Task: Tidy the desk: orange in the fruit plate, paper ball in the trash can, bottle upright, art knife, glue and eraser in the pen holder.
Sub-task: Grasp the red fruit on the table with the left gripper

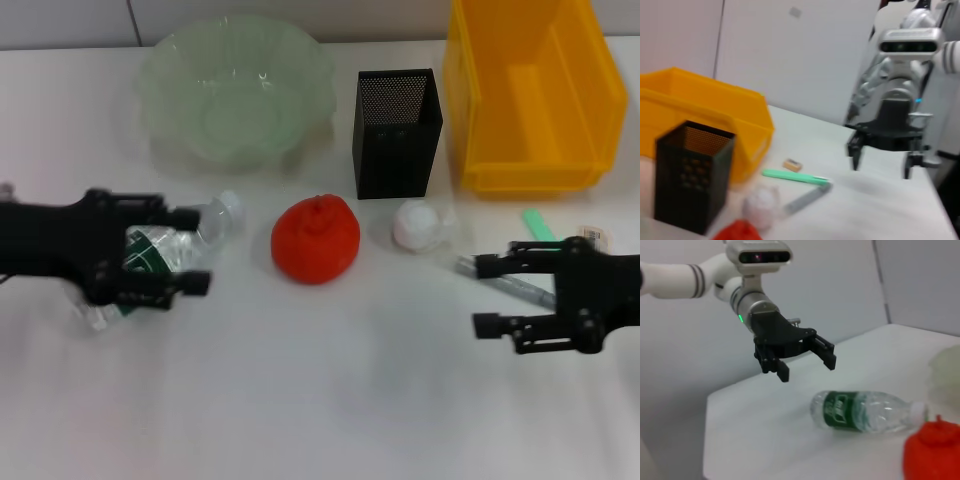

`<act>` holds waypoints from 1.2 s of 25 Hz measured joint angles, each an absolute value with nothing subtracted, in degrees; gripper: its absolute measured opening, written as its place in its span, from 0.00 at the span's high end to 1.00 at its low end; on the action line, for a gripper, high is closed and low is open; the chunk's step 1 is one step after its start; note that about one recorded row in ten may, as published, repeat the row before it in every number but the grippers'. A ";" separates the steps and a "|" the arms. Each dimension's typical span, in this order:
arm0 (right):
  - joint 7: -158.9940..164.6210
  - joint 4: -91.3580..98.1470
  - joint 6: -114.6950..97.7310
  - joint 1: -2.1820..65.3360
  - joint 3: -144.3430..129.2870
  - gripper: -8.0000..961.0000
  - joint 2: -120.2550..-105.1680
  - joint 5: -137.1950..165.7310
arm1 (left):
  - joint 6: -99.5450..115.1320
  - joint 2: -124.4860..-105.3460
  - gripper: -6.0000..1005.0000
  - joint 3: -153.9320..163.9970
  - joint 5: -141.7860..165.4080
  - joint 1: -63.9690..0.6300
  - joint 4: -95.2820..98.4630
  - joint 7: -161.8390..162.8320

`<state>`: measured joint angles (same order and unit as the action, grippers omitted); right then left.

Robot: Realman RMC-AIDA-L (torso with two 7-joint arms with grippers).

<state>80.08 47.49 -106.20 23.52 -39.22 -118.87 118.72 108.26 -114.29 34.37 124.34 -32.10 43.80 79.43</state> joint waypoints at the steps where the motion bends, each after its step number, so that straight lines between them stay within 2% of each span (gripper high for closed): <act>1: 80.08 47.49 -106.20 23.52 -39.22 0.24 -118.87 118.73 | 108.26 -114.29 0.19 34.37 124.34 -32.10 43.80 79.43; 4: 81.76 49.59 -107.58 23.26 -36.47 0.24 -118.85 121.11 | 103.78 -117.60 0.19 35.20 124.49 -32.59 45.77 77.70; 5: 82.16 50.02 -107.87 23.25 -35.72 0.24 -118.82 121.64 | 103.78 -117.60 0.19 35.20 124.49 -32.59 45.77 77.70; 6: 82.46 50.26 -108.08 23.25 -35.16 0.24 -118.79 122.07 | 100.76 -118.46 0.19 36.50 123.77 -33.32 44.66 76.73; 22: 82.55 51.15 -108.44 22.36 -32.35 0.24 -118.86 123.69 | 72.84 -119.00 0.19 41.95 114.33 -38.99 22.35 66.03; 30: 82.54 51.04 -108.11 22.07 -32.35 0.25 -118.98 124.11 | 70.56 -119.14 0.19 43.47 113.69 -39.94 18.35 63.86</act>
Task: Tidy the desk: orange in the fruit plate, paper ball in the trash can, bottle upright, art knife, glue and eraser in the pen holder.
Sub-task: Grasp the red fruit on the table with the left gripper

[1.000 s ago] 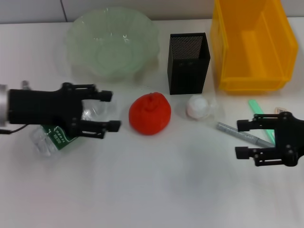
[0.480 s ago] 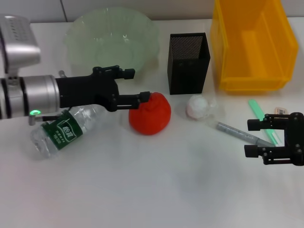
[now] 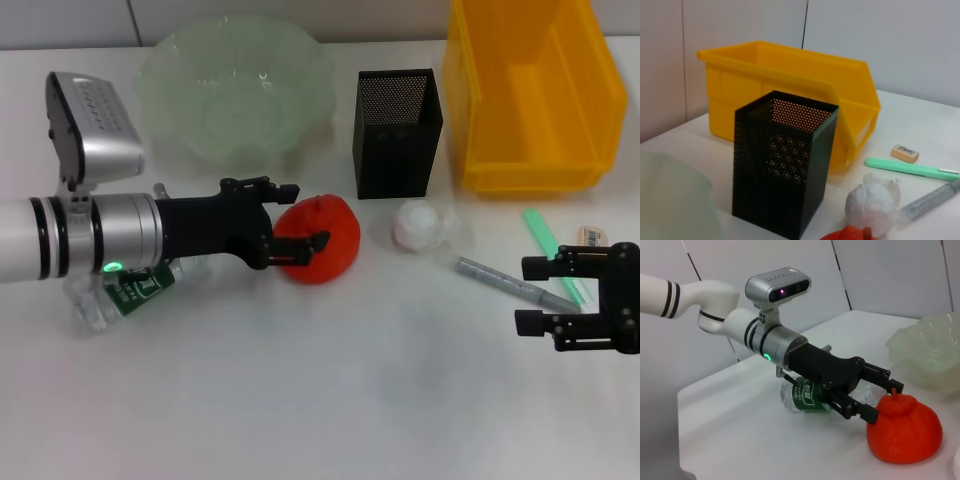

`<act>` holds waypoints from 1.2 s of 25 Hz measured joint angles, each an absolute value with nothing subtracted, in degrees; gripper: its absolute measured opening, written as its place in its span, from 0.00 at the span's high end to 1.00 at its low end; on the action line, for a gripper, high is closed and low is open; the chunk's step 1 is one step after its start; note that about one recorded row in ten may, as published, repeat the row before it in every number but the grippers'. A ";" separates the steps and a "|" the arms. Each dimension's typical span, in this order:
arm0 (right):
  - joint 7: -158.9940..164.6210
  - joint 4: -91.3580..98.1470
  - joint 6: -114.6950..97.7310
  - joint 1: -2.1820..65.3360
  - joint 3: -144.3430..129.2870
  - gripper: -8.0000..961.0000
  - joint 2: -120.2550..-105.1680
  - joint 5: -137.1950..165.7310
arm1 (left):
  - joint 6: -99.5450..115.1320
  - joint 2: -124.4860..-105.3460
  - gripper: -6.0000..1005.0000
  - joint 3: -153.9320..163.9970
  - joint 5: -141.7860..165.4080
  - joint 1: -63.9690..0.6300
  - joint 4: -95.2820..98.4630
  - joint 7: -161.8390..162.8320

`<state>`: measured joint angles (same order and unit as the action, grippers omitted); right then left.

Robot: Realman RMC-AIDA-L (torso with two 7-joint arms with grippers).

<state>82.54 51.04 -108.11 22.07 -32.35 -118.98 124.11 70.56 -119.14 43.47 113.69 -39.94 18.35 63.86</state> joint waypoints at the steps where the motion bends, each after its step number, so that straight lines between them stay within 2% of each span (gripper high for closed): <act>1: 82.54 50.98 -108.09 22.06 -32.40 0.25 -119.00 124.14 | 70.14 -119.14 0.19 43.48 113.41 -40.24 17.41 63.20; 9: 82.54 50.77 -107.91 22.05 -32.44 0.25 -119.00 124.25 | 66.95 -119.18 0.19 43.50 111.00 -42.22 12.67 58.29; 15: 82.54 50.44 -107.80 21.90 -32.43 0.25 -119.00 124.54 | 65.95 -119.18 0.23 43.71 108.71 -42.00 12.18 57.79; 21: 82.50 49.81 -107.23 21.88 -32.37 0.25 -119.05 124.93 | 66.04 -119.18 0.43 44.88 108.61 -42.00 12.05 57.83; 26: 82.30 49.37 -107.00 21.69 -32.40 0.25 -119.08 125.01 | 66.40 -119.17 0.70 44.91 108.61 -41.85 11.96 58.22; 30: 82.15 49.27 -106.96 21.56 -32.37 0.26 -119.09 125.01 | 67.81 -119.12 0.80 44.92 108.62 -41.46 12.24 58.54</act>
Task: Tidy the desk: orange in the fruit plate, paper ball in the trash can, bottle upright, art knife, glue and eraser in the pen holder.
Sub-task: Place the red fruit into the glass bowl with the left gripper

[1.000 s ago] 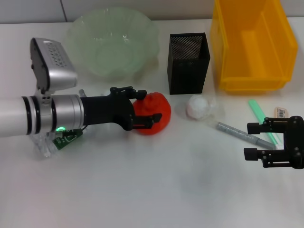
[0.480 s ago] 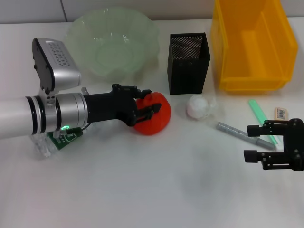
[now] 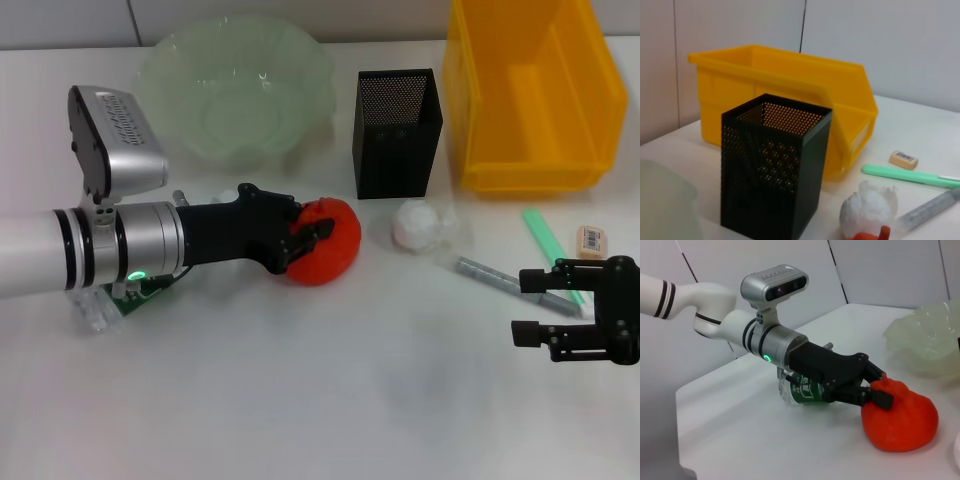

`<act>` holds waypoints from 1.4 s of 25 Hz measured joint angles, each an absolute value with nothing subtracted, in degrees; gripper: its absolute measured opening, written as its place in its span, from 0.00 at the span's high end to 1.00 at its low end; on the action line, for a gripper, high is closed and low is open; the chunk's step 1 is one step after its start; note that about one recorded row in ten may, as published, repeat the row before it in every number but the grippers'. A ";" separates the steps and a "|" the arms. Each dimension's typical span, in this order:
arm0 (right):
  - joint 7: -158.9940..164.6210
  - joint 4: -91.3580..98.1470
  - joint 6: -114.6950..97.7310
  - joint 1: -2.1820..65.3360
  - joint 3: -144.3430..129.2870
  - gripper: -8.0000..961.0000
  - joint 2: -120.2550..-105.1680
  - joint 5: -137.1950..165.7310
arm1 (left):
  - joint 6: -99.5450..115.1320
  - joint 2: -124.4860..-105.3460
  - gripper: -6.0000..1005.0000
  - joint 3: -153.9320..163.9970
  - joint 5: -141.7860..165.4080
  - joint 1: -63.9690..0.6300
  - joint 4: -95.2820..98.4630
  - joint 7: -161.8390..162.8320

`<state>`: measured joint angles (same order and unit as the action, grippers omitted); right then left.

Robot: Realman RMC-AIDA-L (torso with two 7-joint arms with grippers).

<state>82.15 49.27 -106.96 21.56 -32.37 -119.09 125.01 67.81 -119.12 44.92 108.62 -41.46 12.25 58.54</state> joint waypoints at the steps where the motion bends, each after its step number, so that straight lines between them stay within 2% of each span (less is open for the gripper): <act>1: 82.12 49.27 -106.95 21.52 -32.36 0.26 -119.09 125.01 | 68.27 -119.10 0.81 44.91 108.64 -41.41 12.34 58.56; 8: 82.09 49.10 -106.95 21.38 -32.34 0.26 -119.09 125.01 | 73.58 -118.76 0.85 44.49 108.58 -40.43 14.64 60.35; 18: 82.05 48.83 -106.97 21.57 -32.70 0.26 -119.18 124.73 | 81.40 -118.71 0.88 44.67 102.84 -37.14 32.96 76.24; 21: 82.04 48.42 -107.02 21.97 -32.85 0.26 -119.18 124.70 | 77.44 -118.63 0.91 44.67 100.06 -38.08 35.64 79.13; 23: 82.04 48.34 -107.15 22.23 -32.86 0.26 -119.18 124.68 | 62.99 -118.71 0.92 44.87 99.20 -41.44 35.14 82.07; 27: 82.06 48.34 -107.26 22.53 -32.87 0.26 -119.18 124.65 | 53.45 -118.98 0.93 46.07 98.83 -43.16 33.63 82.96; 35: 81.91 47.97 -107.02 22.86 -32.87 0.27 -119.18 124.50 | 48.47 -119.08 0.79 48.64 98.28 -43.52 33.24 83.27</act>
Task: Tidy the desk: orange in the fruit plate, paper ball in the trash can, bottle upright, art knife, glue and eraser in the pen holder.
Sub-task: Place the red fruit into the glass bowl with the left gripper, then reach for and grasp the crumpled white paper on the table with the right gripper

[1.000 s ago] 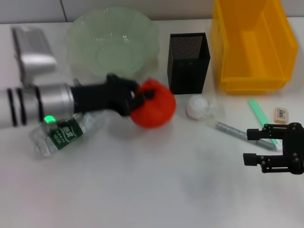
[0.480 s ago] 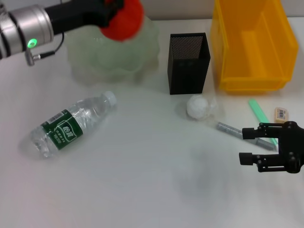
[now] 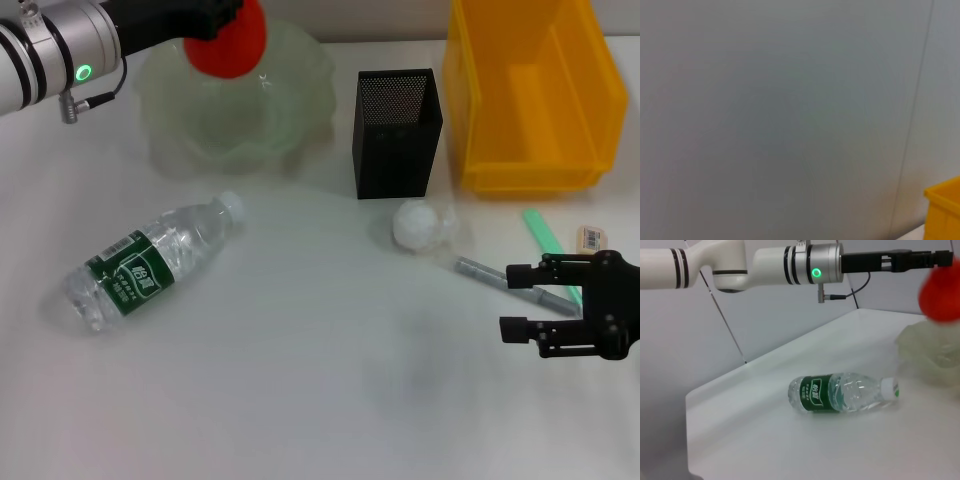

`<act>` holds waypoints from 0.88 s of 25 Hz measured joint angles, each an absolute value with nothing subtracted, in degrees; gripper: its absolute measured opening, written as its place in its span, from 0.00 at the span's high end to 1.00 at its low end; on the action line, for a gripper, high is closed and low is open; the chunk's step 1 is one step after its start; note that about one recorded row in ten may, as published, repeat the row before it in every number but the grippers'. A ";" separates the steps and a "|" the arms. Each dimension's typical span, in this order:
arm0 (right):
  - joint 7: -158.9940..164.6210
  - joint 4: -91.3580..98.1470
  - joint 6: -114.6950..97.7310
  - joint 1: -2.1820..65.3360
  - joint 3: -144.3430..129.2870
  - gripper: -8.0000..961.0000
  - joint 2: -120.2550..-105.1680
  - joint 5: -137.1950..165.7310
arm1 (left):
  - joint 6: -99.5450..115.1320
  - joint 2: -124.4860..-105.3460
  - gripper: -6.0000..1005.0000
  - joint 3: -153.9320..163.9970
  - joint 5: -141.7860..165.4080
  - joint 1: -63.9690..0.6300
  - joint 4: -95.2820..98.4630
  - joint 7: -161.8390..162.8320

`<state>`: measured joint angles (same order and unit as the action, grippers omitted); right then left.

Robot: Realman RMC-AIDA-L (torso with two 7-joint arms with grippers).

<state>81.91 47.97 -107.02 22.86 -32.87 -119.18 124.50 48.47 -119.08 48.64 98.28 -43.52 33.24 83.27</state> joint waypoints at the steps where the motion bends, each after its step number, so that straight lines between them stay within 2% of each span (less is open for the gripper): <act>1: 81.90 47.82 -107.02 23.02 -32.90 0.27 -119.18 124.48 | 47.84 -119.11 0.76 48.70 98.24 -43.53 33.25 83.30; 4: 81.71 47.52 -107.25 23.43 -32.94 0.27 -119.18 124.46 | 47.85 -119.09 0.70 48.73 97.60 -43.20 33.26 83.25; 10: 81.28 48.00 -108.81 24.29 -32.95 0.27 -119.15 124.29 | 50.11 -118.79 0.51 49.11 94.64 -41.73 34.05 82.71; 14: 83.01 50.76 -111.23 24.42 -32.46 0.27 -119.10 122.83 | 59.17 -118.50 0.39 49.32 94.00 -38.76 37.29 82.25; 15: 85.03 52.48 -111.33 24.40 -32.34 0.27 -119.10 122.50 | 67.36 -118.26 0.36 49.37 94.39 -36.57 39.54 80.44; 17: 93.85 58.69 -111.24 24.68 -33.07 0.27 -119.18 122.53 | 67.36 -118.26 0.30 49.37 94.39 -36.57 39.54 80.44; 19: 98.11 61.32 -111.33 24.98 -33.89 0.27 -119.19 123.00 | 88.36 -117.60 0.23 49.50 94.95 -28.94 45.49 77.34; 21: 105.41 66.63 -111.59 25.61 -36.19 0.27 -119.20 123.86 | 93.48 -117.24 0.14 49.45 94.95 -26.87 46.33 77.43; 22: 111.08 71.35 -111.67 26.14 -38.74 0.27 -119.22 124.25 | 99.00 -116.76 0.14 49.35 94.95 -25.07 46.44 77.53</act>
<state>111.09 71.35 -111.67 26.14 -38.74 -119.22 124.25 99.00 -116.76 49.35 94.95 -25.07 46.44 77.53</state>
